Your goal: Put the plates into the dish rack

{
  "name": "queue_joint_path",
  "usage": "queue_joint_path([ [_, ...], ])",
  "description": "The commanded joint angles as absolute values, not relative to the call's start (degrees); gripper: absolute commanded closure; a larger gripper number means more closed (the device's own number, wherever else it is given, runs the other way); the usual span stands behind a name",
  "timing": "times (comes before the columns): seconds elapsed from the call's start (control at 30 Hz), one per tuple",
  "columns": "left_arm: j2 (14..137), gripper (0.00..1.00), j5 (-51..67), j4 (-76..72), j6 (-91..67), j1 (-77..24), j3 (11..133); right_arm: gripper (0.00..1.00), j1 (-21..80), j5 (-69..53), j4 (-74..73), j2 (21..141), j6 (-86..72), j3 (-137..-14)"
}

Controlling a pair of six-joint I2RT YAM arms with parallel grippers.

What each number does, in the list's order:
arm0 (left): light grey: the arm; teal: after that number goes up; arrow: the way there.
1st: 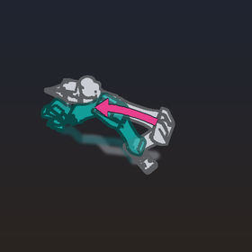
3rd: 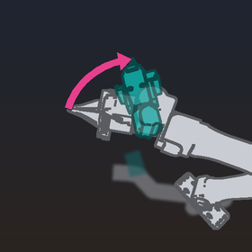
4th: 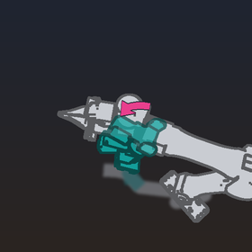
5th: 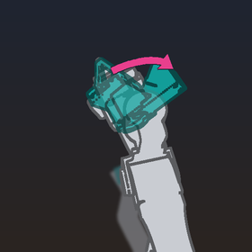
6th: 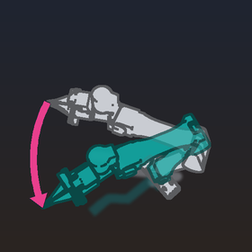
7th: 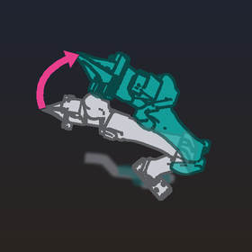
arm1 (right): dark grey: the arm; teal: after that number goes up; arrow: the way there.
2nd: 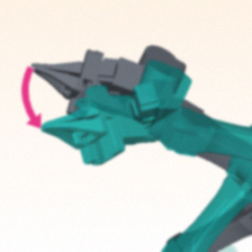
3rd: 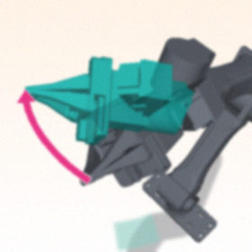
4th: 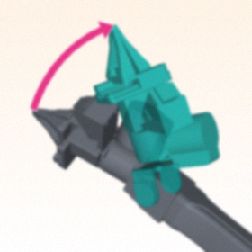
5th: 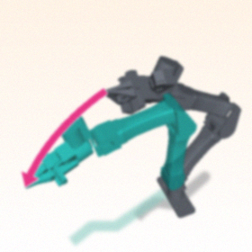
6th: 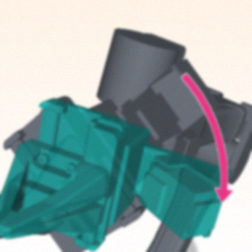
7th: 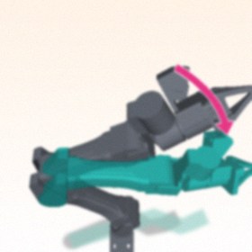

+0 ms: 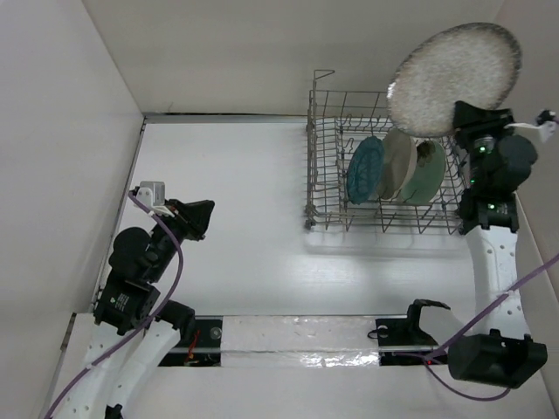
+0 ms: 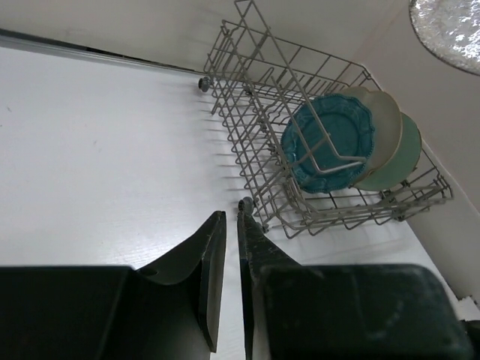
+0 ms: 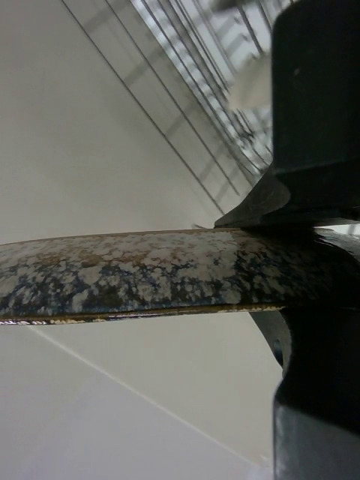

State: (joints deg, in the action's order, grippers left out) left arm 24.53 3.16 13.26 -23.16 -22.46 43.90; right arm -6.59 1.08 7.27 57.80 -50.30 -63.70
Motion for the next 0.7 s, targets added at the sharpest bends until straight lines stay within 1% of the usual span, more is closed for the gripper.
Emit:
queue_joint_path([
  [0.0, 22.33, 0.9, 7.29, 8.7, -22.06, -22.76, 42.37, 1.0, -14.06, -11.85, 17.85, 55.98, -51.16, -74.96],
  [0.03, 21.8, 0.88, 7.9, 8.35, -22.23, -22.76, 41.67, 1.0, -18.67, -12.56, 16.54, 56.42, -49.06, -76.28],
  [0.1, 21.45, 0.87, 8.7, 7.65, -22.32, -24.51, 39.91, 1.0, -23.27, -16.25, 15.12, 57.91, -45.9, -78.56],
  [0.13, 21.18, 0.86, 8.61, 7.73, -22.32, -24.52, 39.73, 1.0, -25.64, -17.04, 14.25, 58.62, -41.79, -81.71],
  [0.17, 20.92, 0.86, 8.7, 8.17, -21.63, -25.57, 39.99, 1.0, -25.66, -14.96, 10.76, 59.75, -39.23, -83.3],
  [0.23, 20.04, 0.82, 6.87, 8.43, -20.92, -27.76, 40.34, 1.0, -25.66, -13.27, 9.05, 61.34, -31.25, -86.73],
  [0.3, 19.69, 0.81, 5.81, 8.79, -20.74, -29.17, 40.52, 1.0, -26.37, -16.16, 10.37, 62.57, -28.49, -87.62],
  [0.37, 19.08, 0.78, 4.93, 9.05, -21.0, -31.02, 40.43, 1.0, -26.37, -16.53, 8.46, 63.63, -21.73, -90.16],
  [0.43, 18.55, 0.76, 4.66, 9.4, -21.01, -32.16, 40.25, 1.0, -26.37, -12.76, 6.69, 64.95, -16.21, -91.4],
  [0.53, 17.23, 0.75, 3.43, 9.58, -20.48, -33.49, 40.34, 1.0, -26.37, -11.17, 3.17, 67.05, -10.57, -94.04],
  [0.63, 16.18, 0.75, 0.44, 10.54, -20.39, -34.8, 40.78, 1.0, -26.89, -9.15, 0.18, 69.07, -6.96, -95.71],
  [0.67, 16.17, 0.74, -2.17, 10.98, -20.56, -35.41, 40.87, 1.0, -26.89, -8.97, -2.17, 69.69, -6.51, -96.15],
])
